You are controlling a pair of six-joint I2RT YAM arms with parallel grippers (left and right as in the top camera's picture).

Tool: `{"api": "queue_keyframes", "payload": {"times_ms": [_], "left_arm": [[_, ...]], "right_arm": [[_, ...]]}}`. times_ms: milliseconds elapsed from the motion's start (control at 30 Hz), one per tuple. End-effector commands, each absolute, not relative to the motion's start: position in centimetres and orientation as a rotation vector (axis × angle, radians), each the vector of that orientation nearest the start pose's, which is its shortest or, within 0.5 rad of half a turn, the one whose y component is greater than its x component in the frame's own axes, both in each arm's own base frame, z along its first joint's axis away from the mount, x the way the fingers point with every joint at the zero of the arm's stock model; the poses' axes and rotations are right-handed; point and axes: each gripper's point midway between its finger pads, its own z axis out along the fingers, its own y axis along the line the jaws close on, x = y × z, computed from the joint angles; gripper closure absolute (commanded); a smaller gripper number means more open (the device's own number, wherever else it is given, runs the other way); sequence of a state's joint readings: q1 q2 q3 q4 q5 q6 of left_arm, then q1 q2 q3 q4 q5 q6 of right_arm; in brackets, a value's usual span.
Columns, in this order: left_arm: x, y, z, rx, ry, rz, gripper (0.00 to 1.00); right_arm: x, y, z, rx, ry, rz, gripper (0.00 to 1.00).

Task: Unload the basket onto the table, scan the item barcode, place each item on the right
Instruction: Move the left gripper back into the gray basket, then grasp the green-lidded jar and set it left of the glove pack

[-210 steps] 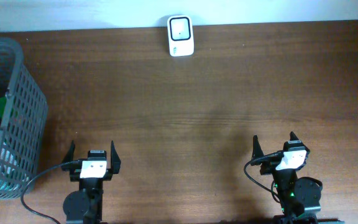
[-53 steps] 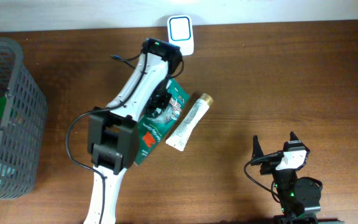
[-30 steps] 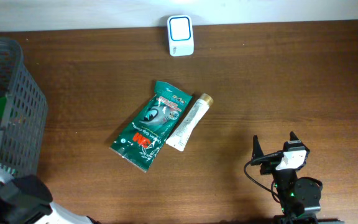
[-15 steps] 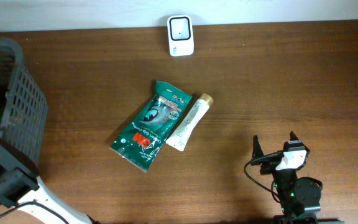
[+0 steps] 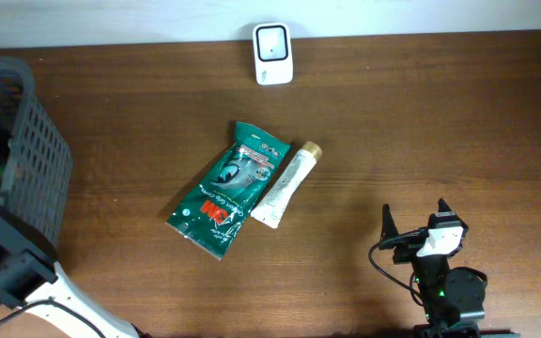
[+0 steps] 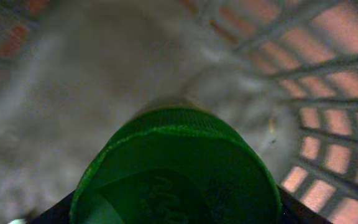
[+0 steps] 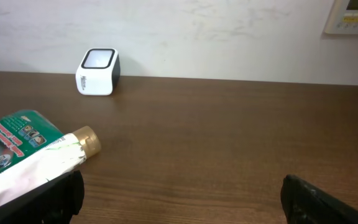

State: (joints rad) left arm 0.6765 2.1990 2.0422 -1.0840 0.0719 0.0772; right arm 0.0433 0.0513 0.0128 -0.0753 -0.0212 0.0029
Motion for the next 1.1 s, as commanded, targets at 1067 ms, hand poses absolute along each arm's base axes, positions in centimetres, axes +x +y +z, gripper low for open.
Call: {"api": "queue_keyframes", "payload": {"times_ms": [1067], "left_arm": [[41.2, -3.2, 4.6, 0.002, 2.86, -0.2, 0.54]], "right_arm": [[24.7, 1.4, 14.6, -0.049, 1.691, 0.054, 0.01]]}}
